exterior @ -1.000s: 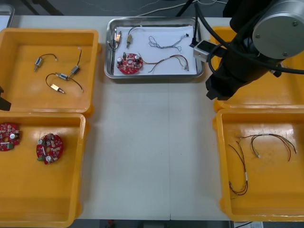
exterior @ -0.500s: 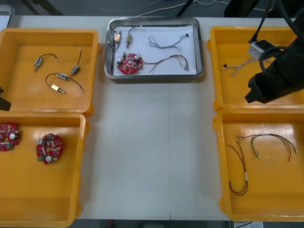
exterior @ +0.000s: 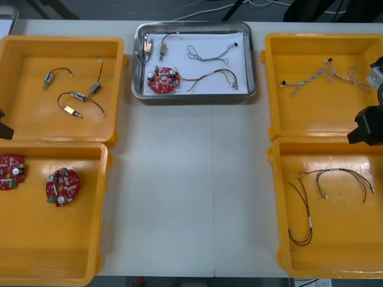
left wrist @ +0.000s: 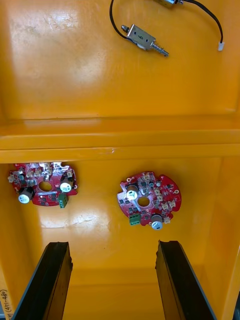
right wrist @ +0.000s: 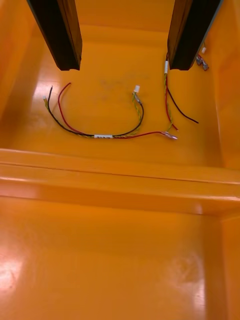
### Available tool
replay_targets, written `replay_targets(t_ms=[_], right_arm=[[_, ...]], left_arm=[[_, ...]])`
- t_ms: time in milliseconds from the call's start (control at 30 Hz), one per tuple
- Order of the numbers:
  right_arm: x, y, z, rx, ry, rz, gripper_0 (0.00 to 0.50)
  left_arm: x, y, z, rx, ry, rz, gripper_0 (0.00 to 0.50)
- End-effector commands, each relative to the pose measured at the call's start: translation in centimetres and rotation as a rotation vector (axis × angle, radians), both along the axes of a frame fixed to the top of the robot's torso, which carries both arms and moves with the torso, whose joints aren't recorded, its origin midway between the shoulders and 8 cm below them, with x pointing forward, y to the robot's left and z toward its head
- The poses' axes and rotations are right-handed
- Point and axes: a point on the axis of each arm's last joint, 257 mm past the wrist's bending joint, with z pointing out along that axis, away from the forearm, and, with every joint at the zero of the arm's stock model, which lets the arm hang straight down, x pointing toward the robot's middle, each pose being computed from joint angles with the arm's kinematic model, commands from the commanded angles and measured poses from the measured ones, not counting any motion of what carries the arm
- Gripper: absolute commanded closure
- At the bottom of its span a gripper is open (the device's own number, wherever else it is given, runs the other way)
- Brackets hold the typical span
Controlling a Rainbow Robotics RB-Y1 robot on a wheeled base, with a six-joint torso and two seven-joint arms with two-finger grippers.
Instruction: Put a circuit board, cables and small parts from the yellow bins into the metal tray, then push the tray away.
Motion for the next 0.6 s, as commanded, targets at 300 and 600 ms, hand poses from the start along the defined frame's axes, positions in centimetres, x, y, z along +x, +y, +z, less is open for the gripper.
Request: replay_targets(t_ms=[300,600], right_arm=[[-1.4,-4.9,0.8,-0.025,-0.029,-0.158,0.000],[-0.8,-4.1,0.6,-0.002,-0.048,-0.152,0.000]], left_arm=[[-0.3,1.3,1.8,0.022,-0.028,0.052,0.000],[-0.3,1.3,1.8,0.022,-0.028,0.052,0.000]])
